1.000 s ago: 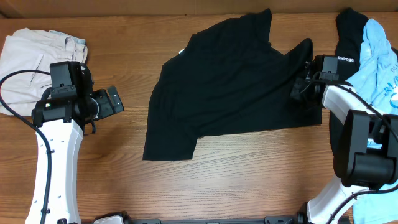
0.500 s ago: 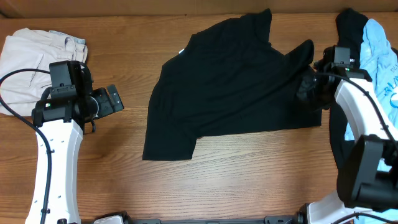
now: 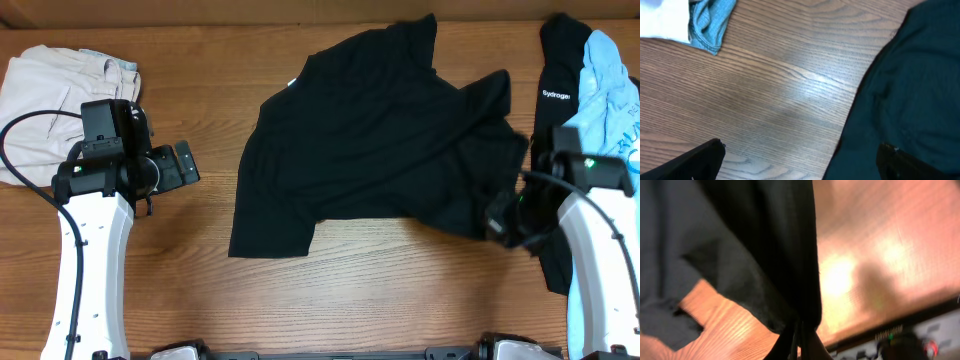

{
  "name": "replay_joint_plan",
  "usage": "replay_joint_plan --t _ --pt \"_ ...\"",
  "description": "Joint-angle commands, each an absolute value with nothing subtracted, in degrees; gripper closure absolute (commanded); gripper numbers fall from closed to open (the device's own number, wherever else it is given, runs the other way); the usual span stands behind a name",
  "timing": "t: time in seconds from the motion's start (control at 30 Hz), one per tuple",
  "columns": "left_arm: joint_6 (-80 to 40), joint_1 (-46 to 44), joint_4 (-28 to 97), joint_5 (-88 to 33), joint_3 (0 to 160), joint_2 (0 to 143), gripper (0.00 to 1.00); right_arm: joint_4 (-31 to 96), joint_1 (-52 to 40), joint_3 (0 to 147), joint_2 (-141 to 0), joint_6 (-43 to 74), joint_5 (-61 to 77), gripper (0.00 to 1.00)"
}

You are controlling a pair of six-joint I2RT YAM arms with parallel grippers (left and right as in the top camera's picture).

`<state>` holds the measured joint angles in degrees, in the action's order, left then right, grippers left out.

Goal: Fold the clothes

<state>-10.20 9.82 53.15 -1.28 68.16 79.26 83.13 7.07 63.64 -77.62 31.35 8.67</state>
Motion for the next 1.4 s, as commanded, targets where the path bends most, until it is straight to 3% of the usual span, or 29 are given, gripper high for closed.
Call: replay_joint_plan --t 0.0,0.17,0.27,0.37,0.4,0.5,0.53,0.63,0.93,1.37 --pt "-7.2 9.7 53.3 -0.8 68.0 79.4 0.00 83.4 6.1 56.3 -74.4 42.7 8.2 0.96" --pt "-6.8 9.7 52.6 -0.9 68.0 79.4 0.00 83.3 6.1 51.2 -72.4 44.9 6.6 0.96" --pt "-4.2 9.7 51.7 -2.5 68.0 79.4 0.00 82.1 6.1 51.9 -72.4 38.7 8.1 0.86" --pt "-1.9 9.7 49.2 -5.1 68.0 80.1 0.00 80.7 6.1 55.1 -72.4 31.8 11.0 0.57" --pt "-1.4 9.6 48.4 -6.0 68.0 80.5 0.00 80.7 6.1 56.0 -72.4 31.6 11.1 0.52" --pt "-0.8 9.2 43.8 -9.6 68.0 83.6 0.00 81.4 6.1 61.6 -72.4 31.0 11.7 0.20" --pt "0.5 8.4 41.8 -12.3 68.0 85.1 0.00 81.4 6.1 63.3 -72.4 31.0 11.7 0.13" --pt "8.4 4.4 36.5 -20.0 68.0 89.8 0.00 80.6 6.1 68.2 -72.4 28.8 11.7 0.12" --pt "11.6 -9.1 26.8 -11.9 68.1 104.7 0.00 75.6 6.1 72.2 -72.4 23.7 11.6 0.09" --pt "9.0 -11.7 20.4 -5.7 68.1 113.4 0.00 71.7 6.1 72.2 -72.5 22.4 11.0 0.10"
